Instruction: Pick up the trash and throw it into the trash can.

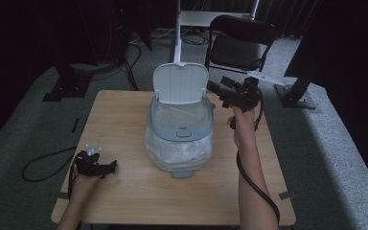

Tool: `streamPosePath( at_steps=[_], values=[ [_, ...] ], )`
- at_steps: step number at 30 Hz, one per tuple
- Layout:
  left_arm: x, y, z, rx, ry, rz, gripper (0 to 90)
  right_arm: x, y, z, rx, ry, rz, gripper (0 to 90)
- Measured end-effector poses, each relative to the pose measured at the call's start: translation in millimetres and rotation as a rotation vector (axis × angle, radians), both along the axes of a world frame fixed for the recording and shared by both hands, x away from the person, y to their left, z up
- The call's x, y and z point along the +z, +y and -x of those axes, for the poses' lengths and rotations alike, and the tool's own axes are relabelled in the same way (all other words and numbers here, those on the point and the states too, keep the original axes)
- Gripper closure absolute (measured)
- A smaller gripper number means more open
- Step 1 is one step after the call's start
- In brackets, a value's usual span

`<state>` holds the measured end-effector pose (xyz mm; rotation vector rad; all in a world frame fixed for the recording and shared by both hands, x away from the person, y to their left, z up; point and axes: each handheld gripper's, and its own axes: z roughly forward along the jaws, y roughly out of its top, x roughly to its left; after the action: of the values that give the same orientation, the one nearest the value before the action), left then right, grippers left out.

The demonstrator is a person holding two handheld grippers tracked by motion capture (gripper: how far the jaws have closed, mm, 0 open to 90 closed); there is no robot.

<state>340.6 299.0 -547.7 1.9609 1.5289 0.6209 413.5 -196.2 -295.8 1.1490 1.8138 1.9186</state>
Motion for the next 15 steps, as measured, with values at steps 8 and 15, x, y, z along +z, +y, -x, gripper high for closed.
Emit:
streamPosePath(
  at_steps=[8, 15],
  values=[
    [0.0, 0.0, 0.0, 0.0, 0.0, 0.0, 0.7, -13.8, -15.5, -5.9, -0.032, 0.045, 0.017, 16.3],
    [0.0, 0.0, 0.0, 0.0, 0.0, 0.0, 0.7, -19.1, -17.6, -12.9, -0.035, 0.07, 0.031, 16.4]
  ],
)
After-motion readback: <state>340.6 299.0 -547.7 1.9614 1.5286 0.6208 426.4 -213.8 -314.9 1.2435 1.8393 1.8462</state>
